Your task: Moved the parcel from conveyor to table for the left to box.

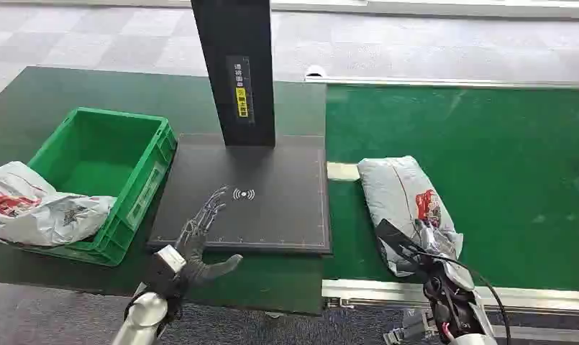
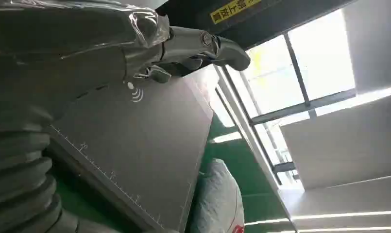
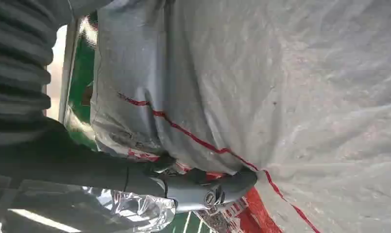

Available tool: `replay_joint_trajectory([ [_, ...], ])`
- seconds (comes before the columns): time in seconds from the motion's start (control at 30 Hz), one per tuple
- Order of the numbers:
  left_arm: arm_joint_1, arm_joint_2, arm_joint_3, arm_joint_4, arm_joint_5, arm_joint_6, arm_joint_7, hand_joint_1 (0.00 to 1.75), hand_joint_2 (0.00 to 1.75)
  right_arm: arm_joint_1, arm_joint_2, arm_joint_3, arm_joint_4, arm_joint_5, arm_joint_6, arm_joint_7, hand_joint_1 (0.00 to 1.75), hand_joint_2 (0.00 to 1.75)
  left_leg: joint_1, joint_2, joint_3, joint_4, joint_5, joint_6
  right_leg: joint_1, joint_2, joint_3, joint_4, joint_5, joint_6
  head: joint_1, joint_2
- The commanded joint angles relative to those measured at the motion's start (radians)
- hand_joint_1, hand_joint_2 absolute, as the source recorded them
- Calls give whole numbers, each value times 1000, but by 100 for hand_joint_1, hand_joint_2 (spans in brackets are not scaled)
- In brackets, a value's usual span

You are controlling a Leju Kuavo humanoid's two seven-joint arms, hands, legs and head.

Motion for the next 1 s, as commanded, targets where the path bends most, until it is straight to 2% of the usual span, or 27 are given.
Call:
replay_joint_trajectory([
  [0.03,-21,-1,7,59,-2,-1,6,0,175,10,-5,5,106,5,11,6,0,175,1,-2,1,-2,1,-1,1,-3,2,-2,1,-2,0,0],
  [0.07,-21,-1,7,59,-2,-1,6,0,175,10,-5,5,106,5,11,6,175,175,0,-2,1,-4,3,-1,1,-4,2,-4,2,-3,0,0],
  [0.1,14,10,24,5,2,19,6,0,175,6,23,36,22,27,-208,-115,175,175,1,-2,2,-2,2,-1,1,-4,3,-3,1,-2,0,0],
  [0.13,29,16,31,-22,7,8,13,0,175,9,36,43,-37,28,-190,-88,175,175,0,0,1,-4,2,-2,0,-2,2,-4,2,-3,0,0],
  [0.27,31,19,44,-33,6,-7,17,0,175,53,45,65,-186,25,-160,-94,175,175,0,3,-3,-1,0,-1,0,2,0,0,1,-2,0,0],
  [0.53,23,22,42,-27,2,-11,12,0,175,91,56,46,-274,-34,-216,-161,175,175,0,1,-5,-3,0,-2,0,-1,-5,-2,0,-3,0,0],
  [0.67,34,23,41,-31,2,-16,1,0,175,119,58,46,-338,-72,-267,-245,175,175,0,0,-8,-1,0,-1,0,-1,-7,0,0,-1,0,0],
  [0.9,35,24,38,-26,-8,-15,-9,0,175,150,64,40,-387,-90,-291,-294,175,175,0,1,-8,-3,0,-2,0,-1,-7,-2,0,-3,0,0],
  [1.0,32,22,36,-27,-10,-16,-16,0,175,154,88,13,-421,-158,-335,-358,175,175,0,0,-9,-2,0,-2,0,-1,-8,-1,0,-2,0,0],
])
